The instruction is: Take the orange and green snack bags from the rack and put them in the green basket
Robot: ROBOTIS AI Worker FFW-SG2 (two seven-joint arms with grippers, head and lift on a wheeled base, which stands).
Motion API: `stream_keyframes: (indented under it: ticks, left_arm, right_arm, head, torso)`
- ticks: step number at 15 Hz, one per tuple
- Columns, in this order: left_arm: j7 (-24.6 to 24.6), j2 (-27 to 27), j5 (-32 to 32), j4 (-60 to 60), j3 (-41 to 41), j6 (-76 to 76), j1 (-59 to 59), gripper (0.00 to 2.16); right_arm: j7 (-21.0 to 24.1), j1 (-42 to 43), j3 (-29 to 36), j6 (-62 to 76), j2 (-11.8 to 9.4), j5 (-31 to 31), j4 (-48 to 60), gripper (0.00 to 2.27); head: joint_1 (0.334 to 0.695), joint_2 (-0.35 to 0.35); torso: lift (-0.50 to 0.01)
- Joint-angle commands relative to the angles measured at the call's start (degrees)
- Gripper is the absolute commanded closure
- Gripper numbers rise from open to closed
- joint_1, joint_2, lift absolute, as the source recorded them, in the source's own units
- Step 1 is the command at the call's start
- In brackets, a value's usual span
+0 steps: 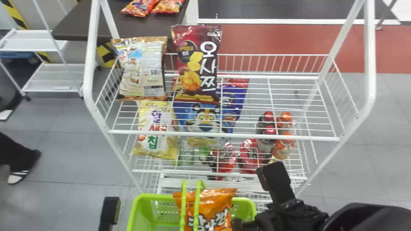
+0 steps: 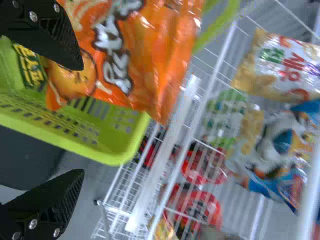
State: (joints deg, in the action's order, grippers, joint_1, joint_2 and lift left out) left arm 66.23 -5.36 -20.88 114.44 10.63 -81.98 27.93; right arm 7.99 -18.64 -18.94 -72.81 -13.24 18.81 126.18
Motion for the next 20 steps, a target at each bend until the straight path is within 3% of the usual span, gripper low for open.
stream_keyframes:
  ticks: [1,3,8,11,14,20]
  left_arm:
    - [-0.05,0.0,0.22,-0.27,0.0,0.28,-0.07,2.14]
    - [-0.05,0.0,0.22,-0.27,0.0,0.28,-0.07,2.15]
    - [0.04,0.09,0.22,-1.15,0.0,1.51,0.02,2.15]
    - [0.22,0.18,0.22,-1.5,-0.26,2.21,0.02,2.15]
    - [0.39,0.18,0.22,-1.59,-0.35,2.56,0.02,2.15]
    - [0.57,0.18,0.14,-1.68,-0.35,2.74,0.02,2.15]
  right_arm:
    - [-0.52,-1.67,3.3,7.99,-0.47,-0.18,1.96,0.07]
    - [-0.52,-3.78,3.82,20.29,-0.99,-2.47,3.19,0.07]
    - [0.01,-6.5,2.07,35.23,-0.82,-7.3,4.25,0.08]
    - [3.0,-8.52,-0.31,44.73,-0.82,-11.87,3.55,0.09]
    - [3.08,-9.93,1.63,51.23,-0.82,-11.78,2.14,0.08]
    - [2.56,-13.62,5.49,67.58,-0.64,-10.02,-2.43,0.08]
  head:
    - [0.695,-0.021]
    - [0.695,-0.041]
    - [0.695,-0.051]
    - [0.695,-0.04]
    - [0.695,-0.042]
    - [0.695,-0.111]
  torso:
    - [0.0]
    - [0.0]
    - [0.0]
    - [0.0]
    - [0.0]
    - [0.0]
